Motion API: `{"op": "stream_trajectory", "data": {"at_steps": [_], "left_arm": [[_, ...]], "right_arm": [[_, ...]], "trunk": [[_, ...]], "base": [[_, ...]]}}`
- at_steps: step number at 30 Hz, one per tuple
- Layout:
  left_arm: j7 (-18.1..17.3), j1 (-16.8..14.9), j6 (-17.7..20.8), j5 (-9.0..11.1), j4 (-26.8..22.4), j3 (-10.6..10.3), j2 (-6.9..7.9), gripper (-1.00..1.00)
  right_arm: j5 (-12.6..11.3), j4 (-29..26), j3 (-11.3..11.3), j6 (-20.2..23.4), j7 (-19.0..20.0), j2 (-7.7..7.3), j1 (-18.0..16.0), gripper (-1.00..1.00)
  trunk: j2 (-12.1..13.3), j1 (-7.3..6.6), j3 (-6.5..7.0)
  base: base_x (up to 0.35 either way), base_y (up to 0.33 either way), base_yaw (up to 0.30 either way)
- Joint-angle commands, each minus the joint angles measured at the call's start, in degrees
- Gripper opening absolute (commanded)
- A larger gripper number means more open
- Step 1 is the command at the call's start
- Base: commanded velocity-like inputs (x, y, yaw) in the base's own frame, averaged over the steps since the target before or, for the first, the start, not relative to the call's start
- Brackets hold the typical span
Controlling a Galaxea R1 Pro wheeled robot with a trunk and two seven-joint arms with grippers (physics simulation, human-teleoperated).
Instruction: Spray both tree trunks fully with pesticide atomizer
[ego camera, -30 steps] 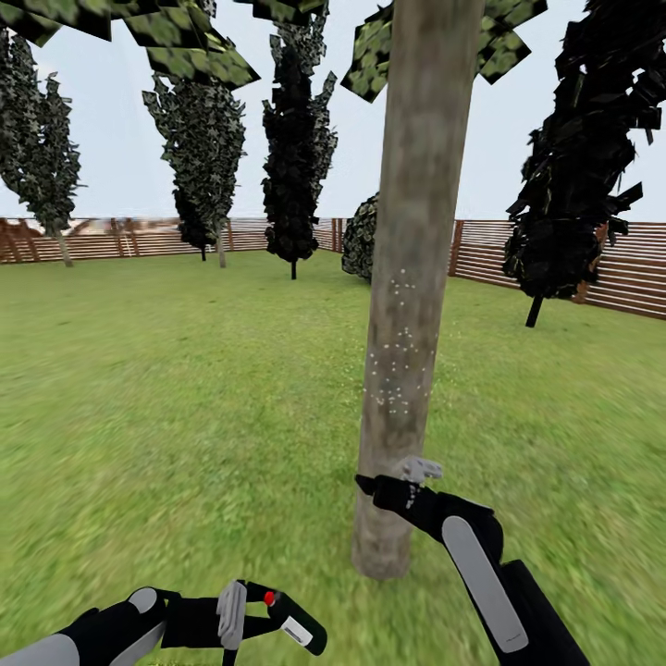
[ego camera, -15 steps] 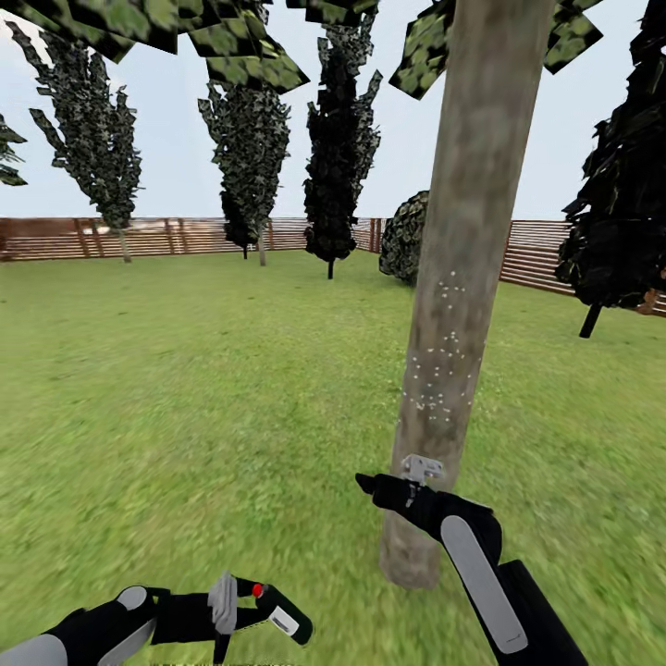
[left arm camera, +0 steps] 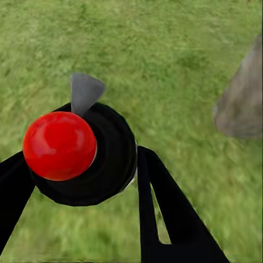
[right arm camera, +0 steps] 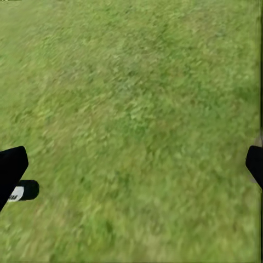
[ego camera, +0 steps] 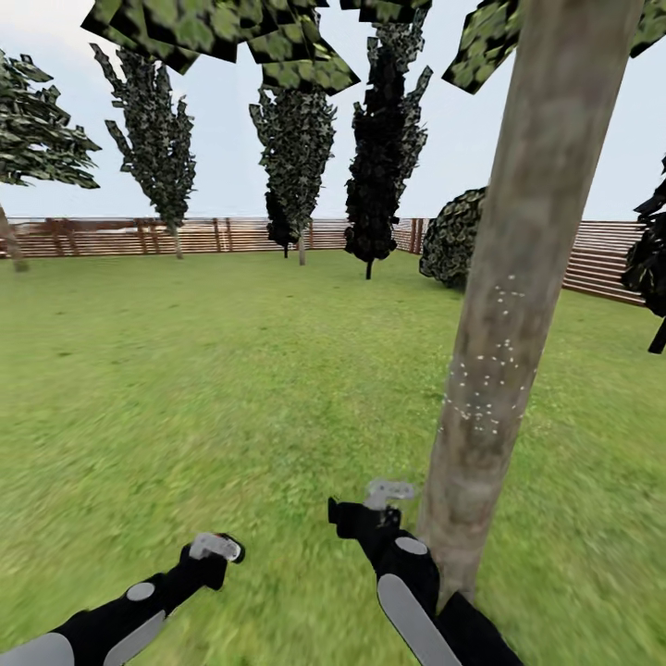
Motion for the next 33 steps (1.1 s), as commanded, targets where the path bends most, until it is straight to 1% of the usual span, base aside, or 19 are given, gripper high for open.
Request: {"op": "stream_trajectory", "data": {"at_steps": [1, 2, 4, 5, 6, 7, 10, 14, 19, 23, 33], "left_arm": [[2.3, -0.1, -0.3, 3.0, -0.1, -0.5, 0.11, -1.00], [3.2, -0.1, -0.3, 4.7, -0.2, -0.5, 0.18, -1.00], [5.2, -0.1, -0.6, 11.4, -0.2, -0.5, 0.36, -1.00], [5.4, -0.1, -0.6, 12.9, -0.2, -0.5, 0.38, -1.00], [5.9, -0.1, -0.7, 15.1, -0.1, -0.5, 0.41, -1.00], [6.2, -0.1, -0.7, 16.6, 0.0, -0.5, 0.44, -1.00], [6.7, -0.1, -0.8, 18.4, 0.2, -0.5, 0.47, -1.00], [7.0, -0.1, -0.8, 19.5, 0.4, -0.5, 0.53, -1.00], [7.5, -0.1, -0.7, 19.7, 0.4, -0.5, 0.54, -1.00], [8.1, -0.1, -0.7, 19.8, 0.4, -0.5, 0.49, -1.00], [8.3, 0.0, -0.7, 19.8, 0.4, -0.5, 0.40, -1.00]], "right_arm": [[-0.4, 0.1, 1.5, -1.3, -1.8, -0.14, -0.1, 1.00], [-0.4, 0.1, 2.0, -1.8, -2.3, -0.19, -0.1, 1.00], [-0.4, 0.3, 3.2, -3.0, -3.4, -0.30, -0.1, 1.00], [-0.4, 0.3, 3.4, -3.2, -3.5, -0.31, -0.1, 1.00], [-0.4, 0.3, 3.6, -3.4, -3.8, -0.33, -0.1, 1.00], [-0.4, 0.4, 3.8, -3.6, -3.9, -0.35, -0.1, 1.00], [-0.4, 0.4, 4.0, -3.8, -4.0, -0.40, -0.1, 1.00], [-0.4, 0.4, 4.1, -3.9, -4.1, -0.38, -0.1, 1.00], [-0.4, 0.4, 4.1, -3.9, -4.0, -0.31, -0.1, 1.00], [-0.4, 0.4, 4.1, -3.9, -4.1, -0.15, -0.1, 1.00], [-0.3, 0.4, 4.1, -4.0, -4.2, -0.25, -0.1, 1.00]], "trunk": [[-0.1, 0.03, -0.12], [-0.1, 0.03, -0.12], [-0.1, 0.03, -0.12], [-0.1, 0.03, -0.12], [-0.1, 0.03, -0.12], [-0.1, 0.03, -0.12], [-0.1, 0.03, -0.12], [-0.1, 0.03, -0.12], [-0.1, 0.03, -0.12], [-0.1, 0.03, -0.12], [-0.1, 0.03, -0.15]], "base": [[0.000, 0.000, 0.288], [0.000, 0.000, 0.288], [0.000, 0.000, 0.288], [0.000, 0.000, 0.288], [0.000, 0.000, 0.269], [0.000, 0.000, 0.187], [0.000, 0.000, 0.102], [0.000, 0.000, 0.028], [0.000, 0.000, 0.056], [0.000, 0.000, 0.226], [0.000, 0.000, 0.251]]}}
